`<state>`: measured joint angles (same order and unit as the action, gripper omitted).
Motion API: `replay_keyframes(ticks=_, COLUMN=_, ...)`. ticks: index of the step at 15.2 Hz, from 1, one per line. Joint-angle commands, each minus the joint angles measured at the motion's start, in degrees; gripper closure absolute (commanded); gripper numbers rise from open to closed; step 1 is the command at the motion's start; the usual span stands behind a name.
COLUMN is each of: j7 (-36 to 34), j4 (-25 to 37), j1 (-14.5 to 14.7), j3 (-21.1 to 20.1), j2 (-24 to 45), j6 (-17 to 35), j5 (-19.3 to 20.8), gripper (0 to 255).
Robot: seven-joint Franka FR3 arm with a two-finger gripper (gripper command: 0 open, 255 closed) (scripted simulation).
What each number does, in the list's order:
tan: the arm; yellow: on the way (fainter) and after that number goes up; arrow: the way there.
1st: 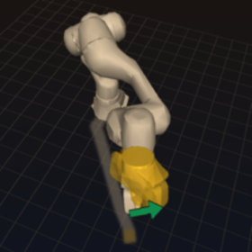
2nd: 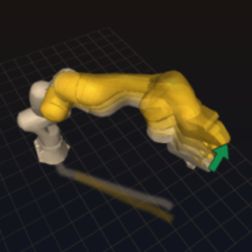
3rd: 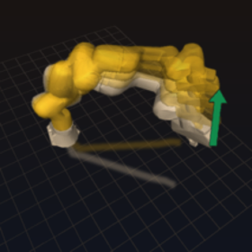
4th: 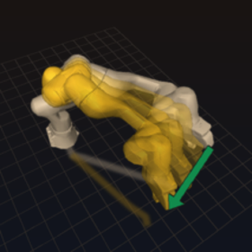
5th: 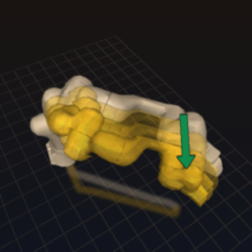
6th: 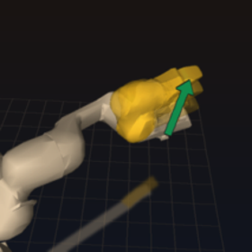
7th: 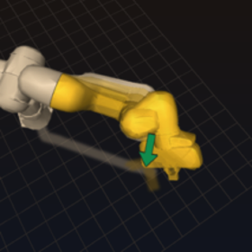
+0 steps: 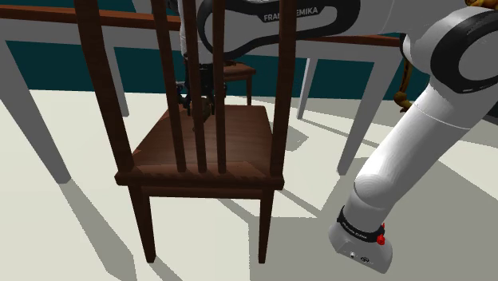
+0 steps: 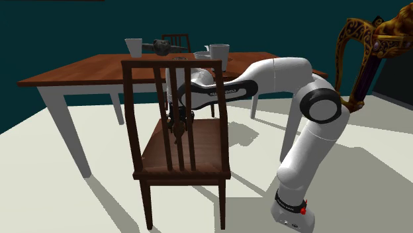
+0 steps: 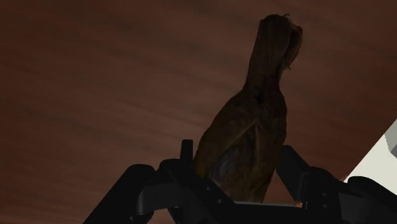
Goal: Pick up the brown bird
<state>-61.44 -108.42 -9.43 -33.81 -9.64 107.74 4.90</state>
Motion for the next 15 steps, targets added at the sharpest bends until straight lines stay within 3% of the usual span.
replay_keyframes(ticks=1, j7=0.0, j4=-0.2, j1=0.1, j3=-0.2, j2=0.0, j6=0.0, j5=0.1, gripper=255)
replay_keyframes(ticks=8, j7=-0.1, j4=-0.3, j1=0.1, j3=-0.2, j2=0.1, j6=0.3, j5=0.2, gripper=255)
replay_keyframes(ticks=15, j7=0.5, j4=5.6, j1=0.0, j3=-0.2, j2=0.7, j6=-5.1, j5=0.3, gripper=255)
